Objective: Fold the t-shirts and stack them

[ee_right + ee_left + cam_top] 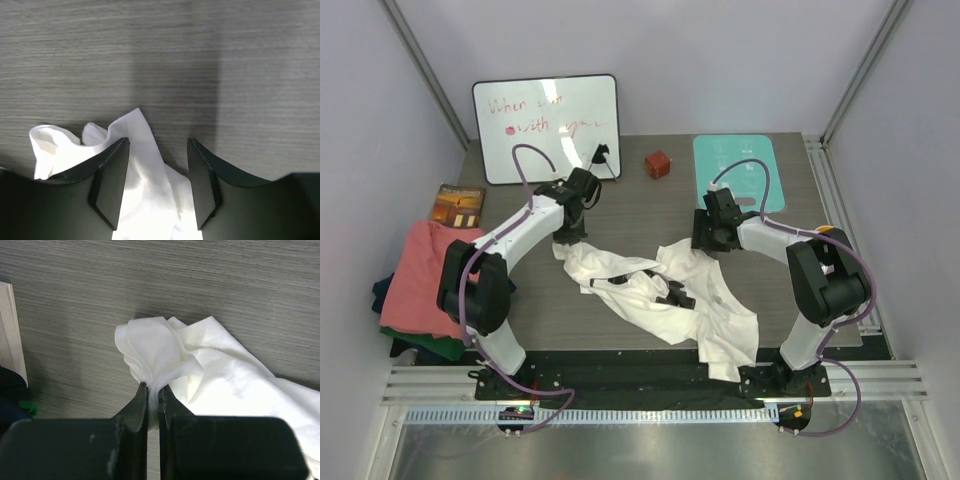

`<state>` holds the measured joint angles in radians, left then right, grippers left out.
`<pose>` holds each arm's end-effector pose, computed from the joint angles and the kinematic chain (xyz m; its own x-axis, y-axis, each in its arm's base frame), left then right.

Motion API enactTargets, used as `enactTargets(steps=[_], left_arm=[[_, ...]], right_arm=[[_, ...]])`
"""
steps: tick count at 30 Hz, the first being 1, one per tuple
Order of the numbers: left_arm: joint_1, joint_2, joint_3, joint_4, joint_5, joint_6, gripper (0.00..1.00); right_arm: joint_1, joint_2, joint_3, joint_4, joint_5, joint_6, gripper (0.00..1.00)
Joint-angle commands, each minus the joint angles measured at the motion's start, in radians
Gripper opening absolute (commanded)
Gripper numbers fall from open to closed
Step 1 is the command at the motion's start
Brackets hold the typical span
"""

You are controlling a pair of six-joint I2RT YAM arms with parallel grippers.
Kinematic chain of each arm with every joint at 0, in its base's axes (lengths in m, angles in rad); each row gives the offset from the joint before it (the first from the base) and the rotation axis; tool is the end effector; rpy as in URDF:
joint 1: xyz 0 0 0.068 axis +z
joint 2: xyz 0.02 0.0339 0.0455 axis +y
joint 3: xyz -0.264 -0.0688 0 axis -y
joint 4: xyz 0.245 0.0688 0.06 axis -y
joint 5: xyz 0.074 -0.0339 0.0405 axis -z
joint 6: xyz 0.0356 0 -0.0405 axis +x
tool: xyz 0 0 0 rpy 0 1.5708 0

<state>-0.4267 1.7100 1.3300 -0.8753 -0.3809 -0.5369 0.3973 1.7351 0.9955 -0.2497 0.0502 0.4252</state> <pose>0.3147 -0.1285 0.2380 -0.8864 -0.1186 -0.4474 -0.2027 0.9684 0.1450 0.3186 0.1318 0.1616 -0.8509 0.0897 -0.5177 -0.0110 0.9820 0.1884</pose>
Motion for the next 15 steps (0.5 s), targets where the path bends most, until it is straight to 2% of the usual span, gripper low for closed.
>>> enactTargets(steps=[1,2,5,6,7,8,15], left_arm=[[0.005,0.008,0.0,0.022,0.013,0.015,0.0],[0.005,0.008,0.0,0.022,0.013,0.017,0.0],[0.005,0.007,0.0,0.021,0.013,0.015,0.0],[0.005,0.005,0.0,0.022,0.014,0.015,0.0],[0.005,0.007,0.001,0.022,0.016,0.017,0.0],[0.005,0.007,0.001,0.021,0.016,0.017,0.0],[0.005,0.011,0.0,0.021,0.022,0.017,0.0]], right_arm=[[0.003,0.057,-0.009,0.061,-0.095,0.02,0.53],[0.002,0.06,-0.011,0.069,-0.096,0.02,0.5],[0.002,0.055,-0.012,0.075,-0.105,0.027,0.34],[0.003,0.052,-0.015,0.076,-0.107,0.029,0.24],[0.003,0.052,-0.017,0.076,-0.113,0.03,0.09],[0.003,0.049,-0.017,0.078,-0.116,0.032,0.01],[0.003,-0.029,-0.05,0.076,-0.082,0.04,0.01]])
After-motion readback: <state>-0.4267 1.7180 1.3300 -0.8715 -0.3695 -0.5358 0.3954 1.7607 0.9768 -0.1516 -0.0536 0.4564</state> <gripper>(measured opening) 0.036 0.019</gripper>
